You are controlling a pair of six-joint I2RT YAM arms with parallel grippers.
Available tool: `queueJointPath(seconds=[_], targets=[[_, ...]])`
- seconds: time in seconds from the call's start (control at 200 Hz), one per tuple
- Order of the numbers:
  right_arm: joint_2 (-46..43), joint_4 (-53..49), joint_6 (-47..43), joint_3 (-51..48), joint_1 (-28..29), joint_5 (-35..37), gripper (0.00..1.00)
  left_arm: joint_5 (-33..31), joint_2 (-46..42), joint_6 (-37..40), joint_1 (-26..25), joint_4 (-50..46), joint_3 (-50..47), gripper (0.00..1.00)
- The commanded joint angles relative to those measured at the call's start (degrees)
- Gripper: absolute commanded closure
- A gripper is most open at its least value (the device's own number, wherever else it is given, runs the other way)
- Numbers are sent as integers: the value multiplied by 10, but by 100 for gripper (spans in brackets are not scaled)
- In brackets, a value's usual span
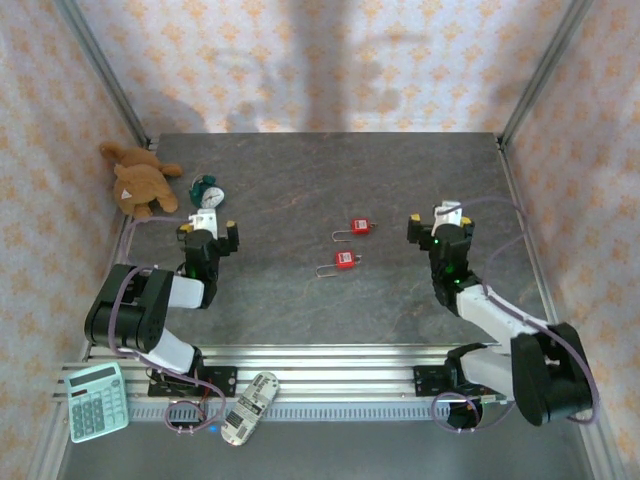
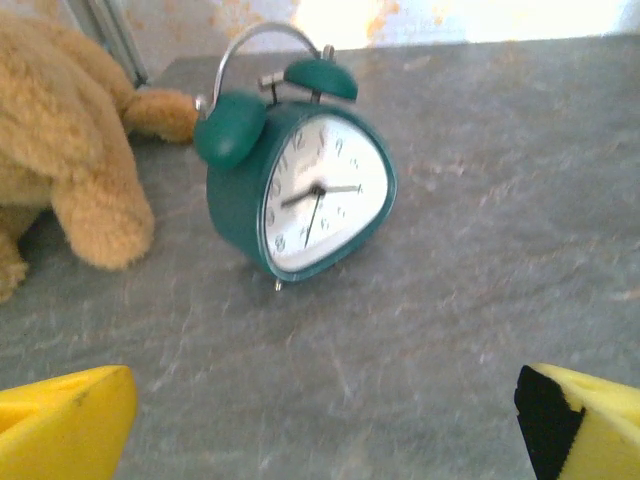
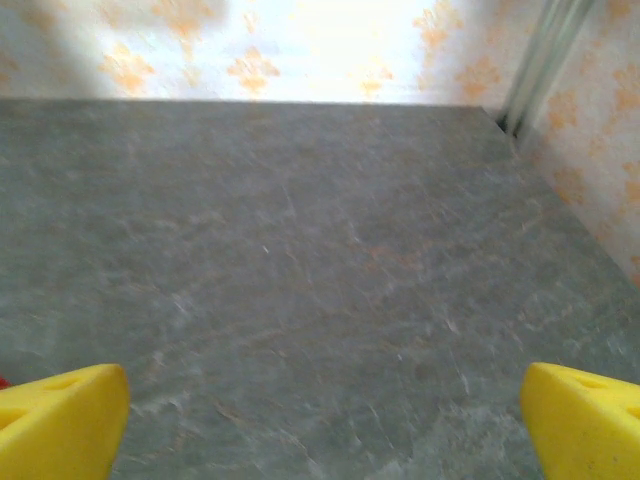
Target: Unlock with the key
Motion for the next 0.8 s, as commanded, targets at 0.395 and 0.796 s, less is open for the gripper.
queueJointPath(seconds=[0.395,0.796], targets=[[195,129,62,23,-105,-66,1,-9,0,-8,8,-9,18,0],[201,125,72,34,-125,-97,1,-7,0,-9,8,-9,18,0]])
